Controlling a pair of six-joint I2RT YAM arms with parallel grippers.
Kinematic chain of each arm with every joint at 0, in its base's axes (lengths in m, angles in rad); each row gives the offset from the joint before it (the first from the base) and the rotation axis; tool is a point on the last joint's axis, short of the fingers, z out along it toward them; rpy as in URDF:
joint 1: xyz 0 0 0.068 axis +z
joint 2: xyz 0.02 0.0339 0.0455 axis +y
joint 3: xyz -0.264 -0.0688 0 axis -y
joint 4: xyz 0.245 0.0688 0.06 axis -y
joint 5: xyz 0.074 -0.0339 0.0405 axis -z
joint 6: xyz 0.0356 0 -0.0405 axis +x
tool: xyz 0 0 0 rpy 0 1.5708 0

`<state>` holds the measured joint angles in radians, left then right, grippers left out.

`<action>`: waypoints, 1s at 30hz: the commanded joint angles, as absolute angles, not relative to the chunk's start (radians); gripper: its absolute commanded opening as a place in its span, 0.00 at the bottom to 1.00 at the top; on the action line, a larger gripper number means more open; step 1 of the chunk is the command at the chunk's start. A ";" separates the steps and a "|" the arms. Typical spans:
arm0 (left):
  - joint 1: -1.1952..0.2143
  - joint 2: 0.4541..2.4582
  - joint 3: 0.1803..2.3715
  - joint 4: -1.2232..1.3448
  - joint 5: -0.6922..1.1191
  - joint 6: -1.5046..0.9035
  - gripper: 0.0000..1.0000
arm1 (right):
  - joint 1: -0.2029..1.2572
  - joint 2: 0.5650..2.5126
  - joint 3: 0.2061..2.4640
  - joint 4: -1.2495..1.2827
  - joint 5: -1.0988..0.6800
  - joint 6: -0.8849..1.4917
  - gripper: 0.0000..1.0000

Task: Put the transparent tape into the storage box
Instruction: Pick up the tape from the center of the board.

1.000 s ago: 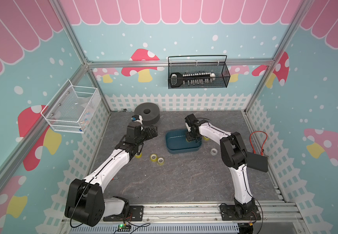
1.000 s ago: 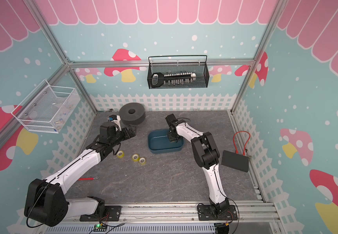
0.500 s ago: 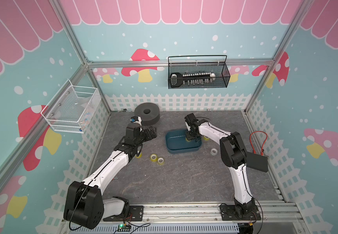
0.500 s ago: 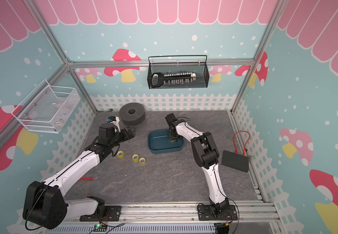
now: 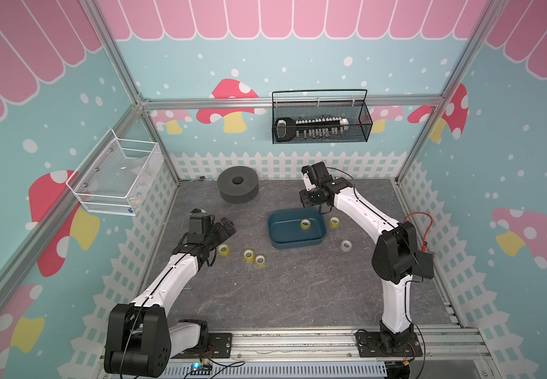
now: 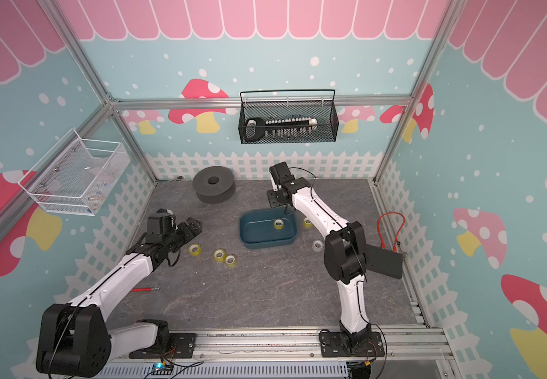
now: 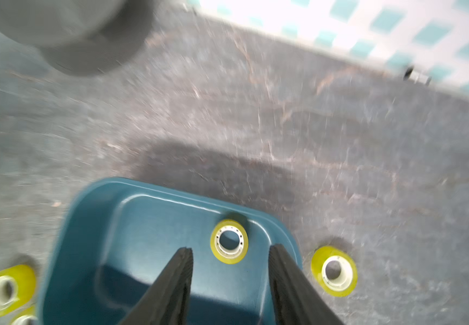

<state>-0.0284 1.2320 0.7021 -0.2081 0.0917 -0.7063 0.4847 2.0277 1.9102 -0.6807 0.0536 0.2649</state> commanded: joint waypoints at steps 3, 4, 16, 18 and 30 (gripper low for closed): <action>0.023 1.223 0.652 -0.255 0.123 -0.848 0.99 | 0.486 1.982 1.910 -0.703 0.008 0.255 0.46; 0.024 1.224 0.647 -0.255 0.121 -0.857 0.98 | 0.486 1.974 1.901 -0.702 0.013 0.253 0.46; 0.026 1.305 0.636 -0.280 0.094 -0.842 0.80 | 0.486 1.883 1.727 -0.637 0.042 0.258 0.45; 0.026 1.325 0.646 -0.302 0.082 -0.824 0.79 | 0.486 1.873 1.712 -0.635 0.047 0.259 0.46; 0.026 1.455 0.712 -0.348 0.029 -0.744 0.63 | 0.486 1.853 1.636 -0.588 0.057 0.280 0.45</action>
<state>0.0193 1.4269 0.6716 -0.3202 0.0658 -0.7826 0.4847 1.8732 1.6592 -0.6106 0.0399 0.2665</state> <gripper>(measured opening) 0.652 0.456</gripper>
